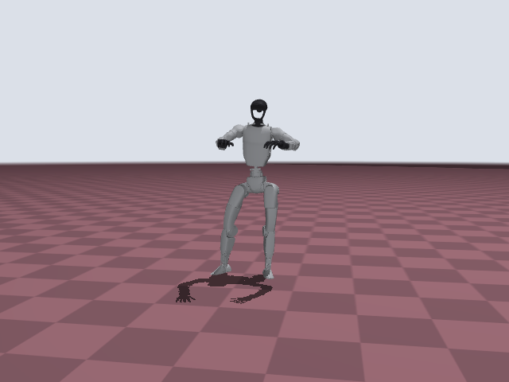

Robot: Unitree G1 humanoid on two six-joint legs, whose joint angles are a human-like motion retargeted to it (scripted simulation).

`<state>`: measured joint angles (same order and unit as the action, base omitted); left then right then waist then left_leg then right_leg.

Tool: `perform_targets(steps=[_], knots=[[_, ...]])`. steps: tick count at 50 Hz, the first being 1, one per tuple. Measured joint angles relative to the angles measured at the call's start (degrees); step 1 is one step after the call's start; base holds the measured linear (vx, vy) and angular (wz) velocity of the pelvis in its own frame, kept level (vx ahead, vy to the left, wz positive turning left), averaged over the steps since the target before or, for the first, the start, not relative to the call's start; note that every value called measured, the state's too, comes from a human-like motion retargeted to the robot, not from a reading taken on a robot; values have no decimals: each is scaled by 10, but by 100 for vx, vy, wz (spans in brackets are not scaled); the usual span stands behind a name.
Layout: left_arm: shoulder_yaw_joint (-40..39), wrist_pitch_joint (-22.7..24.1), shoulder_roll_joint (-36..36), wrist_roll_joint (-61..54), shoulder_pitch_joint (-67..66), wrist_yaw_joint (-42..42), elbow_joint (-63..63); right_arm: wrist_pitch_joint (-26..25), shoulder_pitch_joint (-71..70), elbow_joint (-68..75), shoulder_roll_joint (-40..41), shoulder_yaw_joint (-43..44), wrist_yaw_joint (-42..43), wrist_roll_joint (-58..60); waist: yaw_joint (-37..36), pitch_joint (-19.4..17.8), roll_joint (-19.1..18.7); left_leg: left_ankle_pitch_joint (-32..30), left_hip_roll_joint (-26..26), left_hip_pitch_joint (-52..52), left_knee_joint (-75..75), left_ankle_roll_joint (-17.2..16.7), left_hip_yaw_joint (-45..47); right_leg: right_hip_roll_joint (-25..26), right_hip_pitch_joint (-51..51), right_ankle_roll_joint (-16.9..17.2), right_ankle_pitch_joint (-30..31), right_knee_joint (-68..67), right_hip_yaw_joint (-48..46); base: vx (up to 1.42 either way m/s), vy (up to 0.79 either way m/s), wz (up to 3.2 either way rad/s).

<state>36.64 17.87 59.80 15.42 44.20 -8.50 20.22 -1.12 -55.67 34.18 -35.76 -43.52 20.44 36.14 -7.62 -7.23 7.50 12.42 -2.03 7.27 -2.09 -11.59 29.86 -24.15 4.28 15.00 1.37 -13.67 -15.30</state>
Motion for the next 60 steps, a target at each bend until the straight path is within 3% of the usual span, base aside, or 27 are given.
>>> perform_targets(steps=[13,28,41,43,52,60], knots=[[-16,-4,12,7,-15,-1,0,4,27,-10,-82,30,0,-28,11,-4,-4,-3,9,4,0,-3,11,10,7,0,-8,-7,9,0,0,0],[-37,-6,27,19,-51,0,14,10,64,10,-121,60,-6,-41,24,1,-3,-4,34,17,-11,0,27,34,-10,0,-24,3,14,3,-6,-7],[-55,-6,11,35,-88,-7,88,50,122,-19,-147,72,-6,-51,42,29,-18,-12,67,25,-14,1,16,68,-51,0,-31,40,-19,5,-10,8],[-56,-1,2,43,-95,-29,103,83,140,-24,-139,81,-25,-43,47,30,-22,-6,74,33,-21,3,8,73,-71,0,-35,46,-27,7,-9,23],[-93,-17,-64,-104,-96,-16,103,111,168,-117,-150,87,-89,-95,49,30,-37,-6,90,43,-28,6,-7,87,-102,-1,-46,57,-50,4,-10,15],[-58,-18,-41,7,-41,-74,63,117,147,-138,-163,80,-69,-70,53,28,-53,-15,104,43,-22,8,-20,100,-107,0,-55,51,-66,1,-12,15]])
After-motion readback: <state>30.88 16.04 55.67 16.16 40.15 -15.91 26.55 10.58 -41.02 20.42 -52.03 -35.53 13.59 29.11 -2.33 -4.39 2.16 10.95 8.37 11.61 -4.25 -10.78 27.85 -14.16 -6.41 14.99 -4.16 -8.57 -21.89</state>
